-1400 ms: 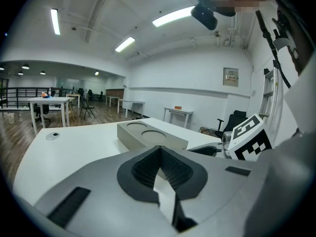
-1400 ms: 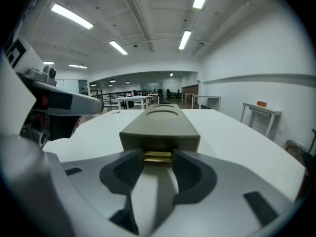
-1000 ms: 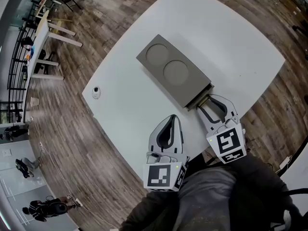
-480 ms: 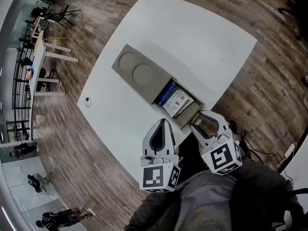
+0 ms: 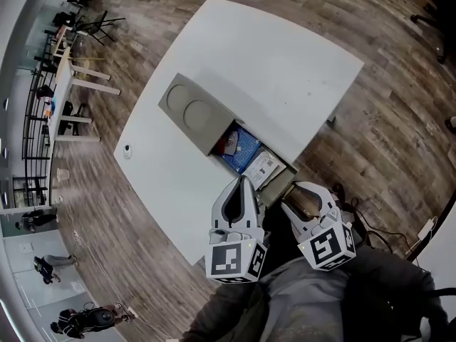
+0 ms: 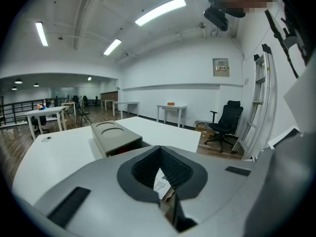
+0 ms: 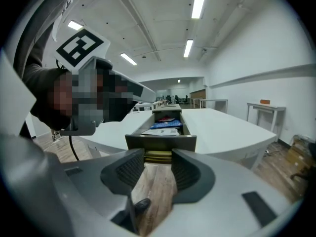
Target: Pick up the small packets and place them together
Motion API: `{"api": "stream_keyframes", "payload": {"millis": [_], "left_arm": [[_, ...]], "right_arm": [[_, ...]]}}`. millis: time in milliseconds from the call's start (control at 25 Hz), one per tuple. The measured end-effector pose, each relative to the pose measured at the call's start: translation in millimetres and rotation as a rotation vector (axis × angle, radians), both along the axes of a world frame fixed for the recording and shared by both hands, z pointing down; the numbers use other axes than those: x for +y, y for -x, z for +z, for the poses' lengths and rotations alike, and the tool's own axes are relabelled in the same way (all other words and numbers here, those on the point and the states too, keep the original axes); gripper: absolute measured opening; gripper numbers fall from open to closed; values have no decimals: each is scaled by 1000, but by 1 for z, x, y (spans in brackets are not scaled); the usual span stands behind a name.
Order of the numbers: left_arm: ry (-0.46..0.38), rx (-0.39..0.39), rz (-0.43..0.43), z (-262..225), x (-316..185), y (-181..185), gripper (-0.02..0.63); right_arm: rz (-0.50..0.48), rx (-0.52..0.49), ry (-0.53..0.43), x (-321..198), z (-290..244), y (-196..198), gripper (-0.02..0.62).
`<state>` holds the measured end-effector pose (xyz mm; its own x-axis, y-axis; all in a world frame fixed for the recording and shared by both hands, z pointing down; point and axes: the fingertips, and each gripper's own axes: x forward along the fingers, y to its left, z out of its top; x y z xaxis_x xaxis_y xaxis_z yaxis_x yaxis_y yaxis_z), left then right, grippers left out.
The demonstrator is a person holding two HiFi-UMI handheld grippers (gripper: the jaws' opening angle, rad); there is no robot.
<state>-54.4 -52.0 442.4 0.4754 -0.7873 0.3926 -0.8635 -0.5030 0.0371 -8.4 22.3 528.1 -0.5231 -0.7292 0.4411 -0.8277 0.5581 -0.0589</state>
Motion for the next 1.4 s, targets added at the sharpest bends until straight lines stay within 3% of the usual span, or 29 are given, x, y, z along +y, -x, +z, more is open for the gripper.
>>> {"api": "stream_keyframes", "payload": {"millis": [440, 680, 760, 1120, 1400], "left_arm": [[13, -1, 2, 7, -2, -16, 3], [57, -3, 10, 21, 6, -16, 3], [45, 6, 22, 15, 6, -21, 3], [-44, 71, 25, -40, -7, -20, 3], [-142, 124, -15, -83, -22, 16, 3]], "right_arm": [[-42, -43, 2, 13, 9, -11, 175], [-101, -136, 19, 18, 10, -6, 190], [-132, -139, 26, 20, 5, -9, 252], [-163, -55, -82, 13, -55, -22, 252], [-224, 8, -179, -35, -105, 18, 252]]}}
